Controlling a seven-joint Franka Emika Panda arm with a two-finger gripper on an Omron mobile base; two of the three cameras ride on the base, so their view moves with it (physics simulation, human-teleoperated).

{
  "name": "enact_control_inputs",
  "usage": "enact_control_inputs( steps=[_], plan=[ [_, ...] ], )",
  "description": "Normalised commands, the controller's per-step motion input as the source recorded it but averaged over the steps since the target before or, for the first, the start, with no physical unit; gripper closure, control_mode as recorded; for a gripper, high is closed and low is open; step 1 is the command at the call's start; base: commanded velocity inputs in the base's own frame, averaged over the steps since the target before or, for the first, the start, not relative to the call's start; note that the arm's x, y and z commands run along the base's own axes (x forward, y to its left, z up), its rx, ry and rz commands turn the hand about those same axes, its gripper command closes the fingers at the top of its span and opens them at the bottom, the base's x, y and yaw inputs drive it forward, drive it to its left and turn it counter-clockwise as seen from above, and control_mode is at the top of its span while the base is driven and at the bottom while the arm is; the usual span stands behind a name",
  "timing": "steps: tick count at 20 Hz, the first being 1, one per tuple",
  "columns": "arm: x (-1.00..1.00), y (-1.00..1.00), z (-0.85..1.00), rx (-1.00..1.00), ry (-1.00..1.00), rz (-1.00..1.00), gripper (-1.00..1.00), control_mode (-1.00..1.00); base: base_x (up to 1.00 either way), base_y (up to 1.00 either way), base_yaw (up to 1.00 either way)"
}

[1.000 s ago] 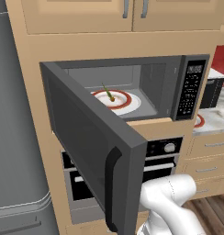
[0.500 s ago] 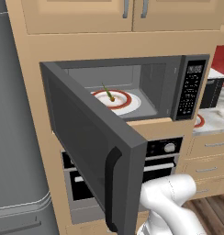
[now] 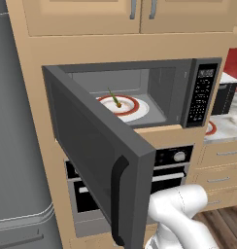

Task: Pick the fish from the counter and place it in the microwave. Then turn on the microwave.

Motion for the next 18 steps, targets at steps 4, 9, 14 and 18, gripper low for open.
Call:
enact_control_inputs(
  steps=[4,9,14,18],
  plan=[
    [-0.12,0.29,-0.06,0.03,-0.14,-0.17,-1.0,-1.0,0.0,0.0,0.0],
    [0.11,0.26,-0.07,0.0,-0.1,-0.22,-1.0,-1.0,0.0,0.0,0.0],
    [0.19,0.26,-0.12,0.01,-0.04,-0.23,-1.0,-1.0,0.0,0.0,0.0],
    [0.19,0.29,-0.14,0.04,-0.04,-0.19,-1.0,-1.0,0.0,0.0,0.0]
  ],
)
